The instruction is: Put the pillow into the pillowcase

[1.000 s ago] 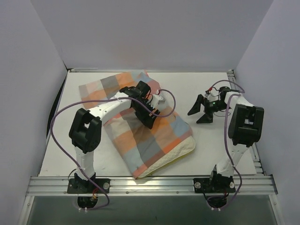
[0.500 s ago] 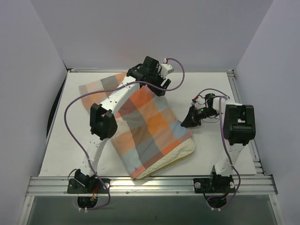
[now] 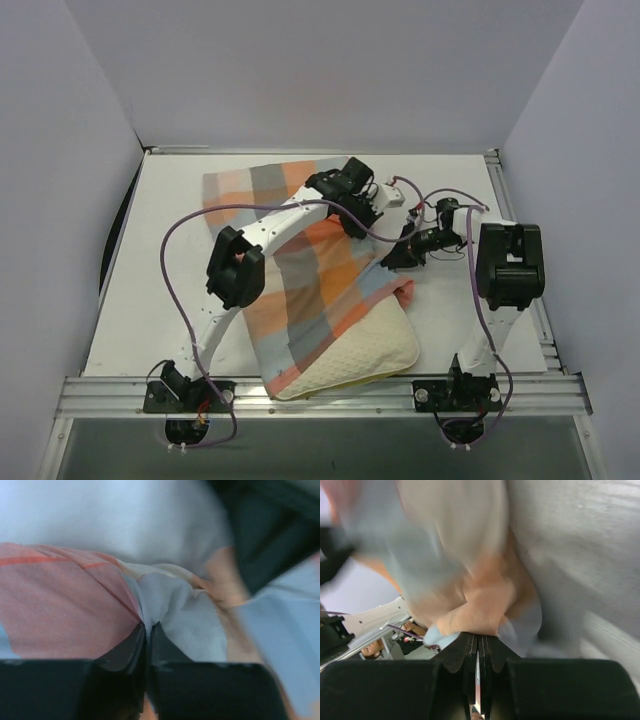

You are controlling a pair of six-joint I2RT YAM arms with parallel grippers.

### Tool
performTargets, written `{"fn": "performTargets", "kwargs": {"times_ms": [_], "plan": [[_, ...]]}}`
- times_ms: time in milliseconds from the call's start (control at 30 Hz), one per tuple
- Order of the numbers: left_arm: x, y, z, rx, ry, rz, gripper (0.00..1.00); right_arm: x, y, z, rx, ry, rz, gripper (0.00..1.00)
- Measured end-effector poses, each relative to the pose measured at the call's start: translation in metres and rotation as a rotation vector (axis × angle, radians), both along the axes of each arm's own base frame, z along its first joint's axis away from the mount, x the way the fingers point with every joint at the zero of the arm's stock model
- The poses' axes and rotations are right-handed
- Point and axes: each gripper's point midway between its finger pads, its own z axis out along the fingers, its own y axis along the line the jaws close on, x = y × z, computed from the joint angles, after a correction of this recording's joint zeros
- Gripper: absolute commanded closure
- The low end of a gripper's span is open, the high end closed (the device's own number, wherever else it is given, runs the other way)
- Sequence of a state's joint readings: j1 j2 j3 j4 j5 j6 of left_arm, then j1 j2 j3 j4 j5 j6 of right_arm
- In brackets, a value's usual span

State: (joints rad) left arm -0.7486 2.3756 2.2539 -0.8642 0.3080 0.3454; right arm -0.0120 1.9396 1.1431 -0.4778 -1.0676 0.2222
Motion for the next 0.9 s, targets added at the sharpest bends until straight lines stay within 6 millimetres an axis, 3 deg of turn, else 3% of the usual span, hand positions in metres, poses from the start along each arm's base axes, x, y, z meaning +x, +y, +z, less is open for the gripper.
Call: {"fn": "performTargets", "kwargs": {"times_ms": [33,67,133,167,200,233,267,333,433,500,567,633,700,800,833,900], "plan": [[-0.016,-0.009,0.006,-0.008,0.004,-0.039,0.71,0.0,0.001,0.001,0.006,0.008,-0.005,1.0],[-0.032,-0.017,0.011,-0.017,0.01,-0.074,0.52,-0.001,0.003,0.003,0.014,0.013,-0.003,1.0],[-0.058,-0.03,0.022,-0.038,0.027,-0.128,0.46,-0.003,0.006,0.005,0.025,0.018,0.004,1.0],[-0.066,-0.032,0.028,-0.05,0.039,-0.14,0.27,-0.004,0.006,0.005,0.029,0.016,0.007,0.91],[-0.073,-0.032,0.034,-0.067,0.058,-0.15,0.26,-0.006,0.006,0.006,0.032,0.01,0.014,0.86],[-0.076,-0.027,0.039,-0.086,0.089,-0.148,0.17,-0.009,0.006,0.007,0.034,0.0,0.024,0.79],[-0.077,-0.018,0.045,-0.108,0.122,-0.143,0.16,-0.013,0.004,0.01,0.037,-0.011,0.036,0.65],[-0.072,0.015,0.055,-0.133,0.172,-0.095,0.15,-0.021,-0.002,0.019,0.045,-0.045,0.057,0.45],[-0.071,0.075,0.066,-0.126,0.197,0.005,0.13,-0.019,-0.024,0.035,0.035,-0.112,0.034,0.35],[-0.09,0.105,0.069,-0.098,0.206,0.057,0.15,-0.006,-0.038,0.042,0.009,-0.16,0.01,0.34],[-0.115,0.119,0.063,-0.062,0.226,0.086,0.18,0.012,-0.047,0.047,-0.032,-0.217,-0.003,0.35],[-0.14,0.13,0.045,-0.012,0.276,0.115,0.22,0.024,-0.043,0.052,-0.057,-0.264,0.019,0.36],[-0.149,0.14,0.026,0.039,0.314,0.155,0.22,0.028,-0.029,0.052,-0.059,-0.291,0.069,0.35],[-0.143,0.144,0.012,0.068,0.327,0.196,0.18,0.006,-0.009,0.04,-0.048,-0.275,0.189,0.24],[-0.138,0.143,0.011,0.062,0.313,0.198,0.17,-0.006,-0.006,0.035,-0.05,-0.26,0.225,0.26],[-0.13,0.137,0.014,0.053,0.272,0.191,0.24,-0.031,-0.009,0.024,-0.059,-0.221,0.281,0.47]]}}
